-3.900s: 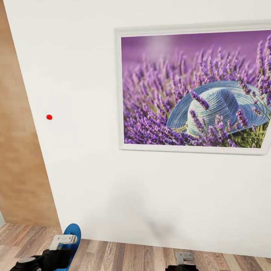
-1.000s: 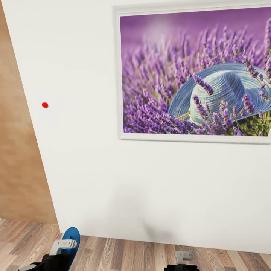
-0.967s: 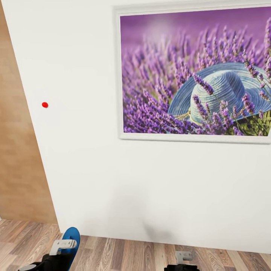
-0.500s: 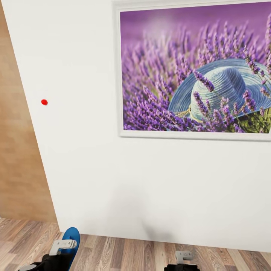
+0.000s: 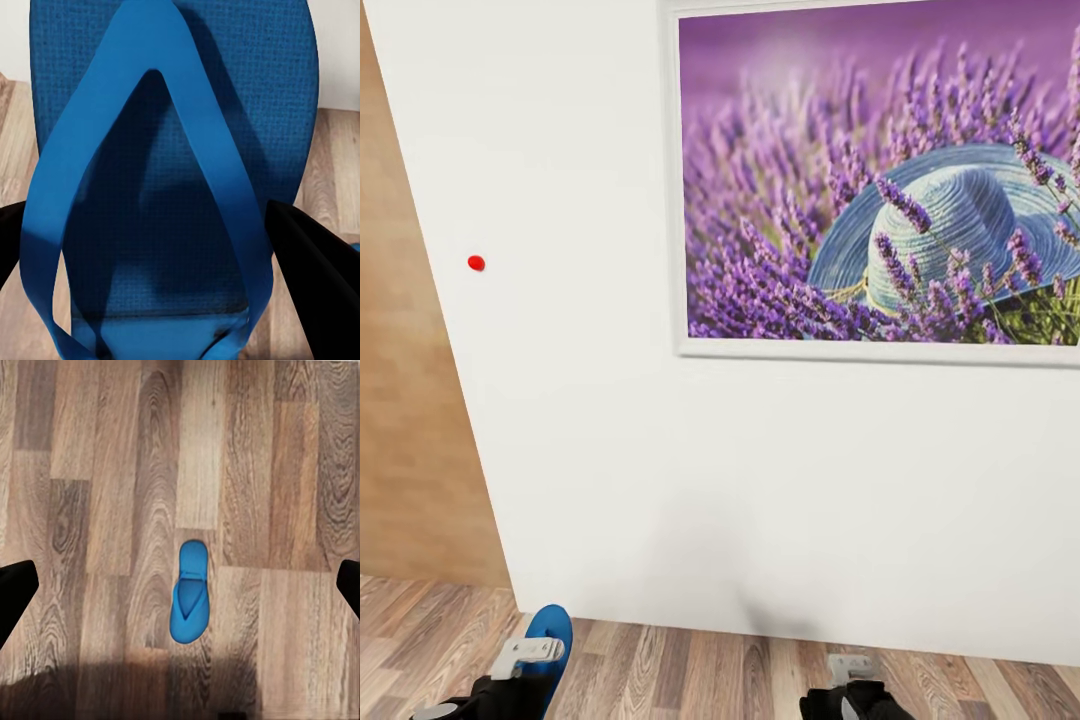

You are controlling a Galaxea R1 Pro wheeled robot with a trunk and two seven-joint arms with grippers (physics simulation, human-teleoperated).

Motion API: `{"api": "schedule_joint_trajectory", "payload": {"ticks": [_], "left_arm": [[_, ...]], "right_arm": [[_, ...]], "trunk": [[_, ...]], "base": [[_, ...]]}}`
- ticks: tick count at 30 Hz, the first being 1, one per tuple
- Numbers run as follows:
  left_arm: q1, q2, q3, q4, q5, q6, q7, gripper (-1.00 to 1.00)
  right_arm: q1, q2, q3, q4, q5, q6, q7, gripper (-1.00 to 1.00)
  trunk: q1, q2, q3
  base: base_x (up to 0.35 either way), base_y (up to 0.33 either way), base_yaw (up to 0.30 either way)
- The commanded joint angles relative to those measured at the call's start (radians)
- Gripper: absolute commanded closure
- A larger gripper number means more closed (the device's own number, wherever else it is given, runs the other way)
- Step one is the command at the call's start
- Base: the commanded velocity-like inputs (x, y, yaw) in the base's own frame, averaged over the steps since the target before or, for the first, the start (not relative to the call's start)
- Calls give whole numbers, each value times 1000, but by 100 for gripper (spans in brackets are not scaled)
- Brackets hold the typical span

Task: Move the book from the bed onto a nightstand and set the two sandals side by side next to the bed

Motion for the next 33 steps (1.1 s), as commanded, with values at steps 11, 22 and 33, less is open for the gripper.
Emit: {"api": "schedule_joint_trajectory", "payload": {"ticks": [11,22,33], "left_arm": [[0,0,0,-1,6,4,1,100],[0,0,2,-1,5,4,1,100],[0,0,1,0,4,4,1,100]], "right_arm": [[-42,-12,-56,-10,1,130,-4,-100],[-51,-4,-58,-14,1,133,3,-100],[-51,-9,-58,-14,1,130,6,-100]], "trunk": [[42,-78,-36],[85,-155,-70],[127,-232,-104]], "base": [[0,0,0],[0,0,0],[0,0,0]]}}
